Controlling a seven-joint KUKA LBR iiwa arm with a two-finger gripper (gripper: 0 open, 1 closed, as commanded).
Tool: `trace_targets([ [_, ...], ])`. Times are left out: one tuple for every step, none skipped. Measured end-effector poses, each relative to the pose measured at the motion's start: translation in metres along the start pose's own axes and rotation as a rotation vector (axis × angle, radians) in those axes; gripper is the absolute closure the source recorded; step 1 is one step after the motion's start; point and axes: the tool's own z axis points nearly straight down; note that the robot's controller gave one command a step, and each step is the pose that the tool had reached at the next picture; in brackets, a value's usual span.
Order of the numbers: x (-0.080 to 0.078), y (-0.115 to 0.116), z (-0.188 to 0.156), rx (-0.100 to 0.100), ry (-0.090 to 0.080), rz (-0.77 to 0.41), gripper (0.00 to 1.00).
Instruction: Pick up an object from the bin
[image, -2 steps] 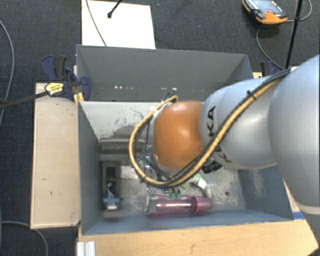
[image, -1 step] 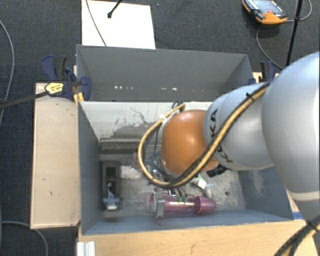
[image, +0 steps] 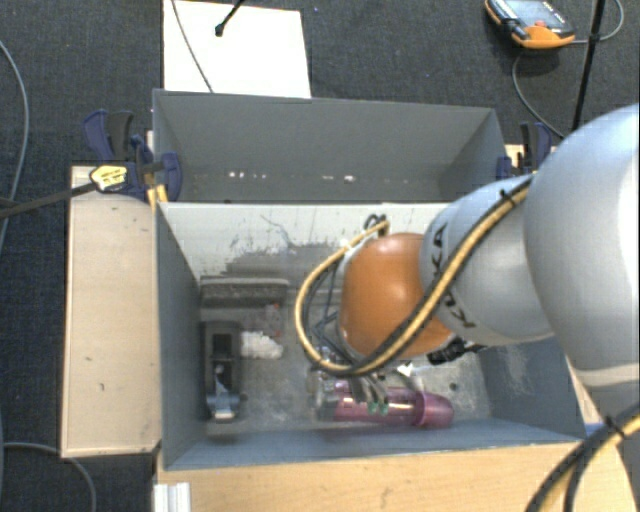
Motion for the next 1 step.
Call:
trace_targets([
  [0.0,0.0,0.0,0.0,0.0,0.0,1.0],
])
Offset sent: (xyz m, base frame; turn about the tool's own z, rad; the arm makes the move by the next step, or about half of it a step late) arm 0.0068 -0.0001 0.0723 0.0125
